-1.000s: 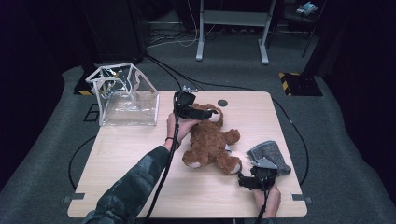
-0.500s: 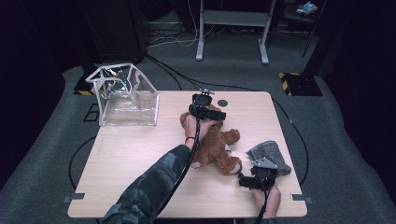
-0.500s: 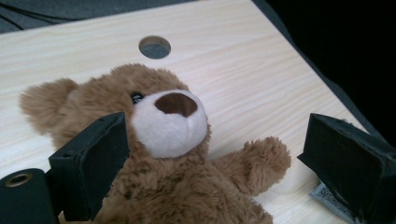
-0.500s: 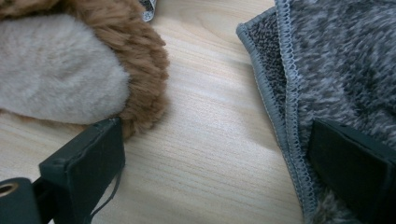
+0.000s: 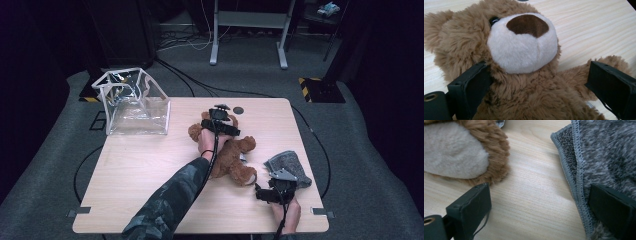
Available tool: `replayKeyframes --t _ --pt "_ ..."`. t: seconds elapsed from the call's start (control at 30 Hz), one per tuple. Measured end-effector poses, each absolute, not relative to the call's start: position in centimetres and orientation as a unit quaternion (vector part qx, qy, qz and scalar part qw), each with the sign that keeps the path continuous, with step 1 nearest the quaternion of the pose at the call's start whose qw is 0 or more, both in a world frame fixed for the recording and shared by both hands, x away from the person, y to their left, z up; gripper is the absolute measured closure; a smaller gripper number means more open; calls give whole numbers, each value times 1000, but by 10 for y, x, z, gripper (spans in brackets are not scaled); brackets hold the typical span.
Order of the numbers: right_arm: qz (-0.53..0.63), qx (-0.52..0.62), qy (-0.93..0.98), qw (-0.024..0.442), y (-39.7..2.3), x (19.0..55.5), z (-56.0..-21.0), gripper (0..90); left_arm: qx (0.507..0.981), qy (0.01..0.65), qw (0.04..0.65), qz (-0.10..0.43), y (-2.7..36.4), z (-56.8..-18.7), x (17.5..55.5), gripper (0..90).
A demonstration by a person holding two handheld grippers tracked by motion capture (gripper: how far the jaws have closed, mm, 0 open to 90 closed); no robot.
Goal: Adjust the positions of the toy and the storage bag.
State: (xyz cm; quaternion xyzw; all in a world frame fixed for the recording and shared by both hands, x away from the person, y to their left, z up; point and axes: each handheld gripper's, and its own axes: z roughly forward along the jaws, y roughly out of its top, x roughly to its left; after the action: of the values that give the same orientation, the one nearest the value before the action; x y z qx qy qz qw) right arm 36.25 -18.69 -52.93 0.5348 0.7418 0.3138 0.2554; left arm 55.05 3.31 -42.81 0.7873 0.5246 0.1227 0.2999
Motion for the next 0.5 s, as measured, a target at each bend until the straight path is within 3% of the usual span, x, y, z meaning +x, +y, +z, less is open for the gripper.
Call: replayKeyframes --t 0.27,0.5 --pt "313 535 742 256 -187 362 -529 42 791 514 288 162 34 -426 552 47" --pt "314 536 741 255 -186 362 -529 42 790 522 275 165 37 -440 556 26"
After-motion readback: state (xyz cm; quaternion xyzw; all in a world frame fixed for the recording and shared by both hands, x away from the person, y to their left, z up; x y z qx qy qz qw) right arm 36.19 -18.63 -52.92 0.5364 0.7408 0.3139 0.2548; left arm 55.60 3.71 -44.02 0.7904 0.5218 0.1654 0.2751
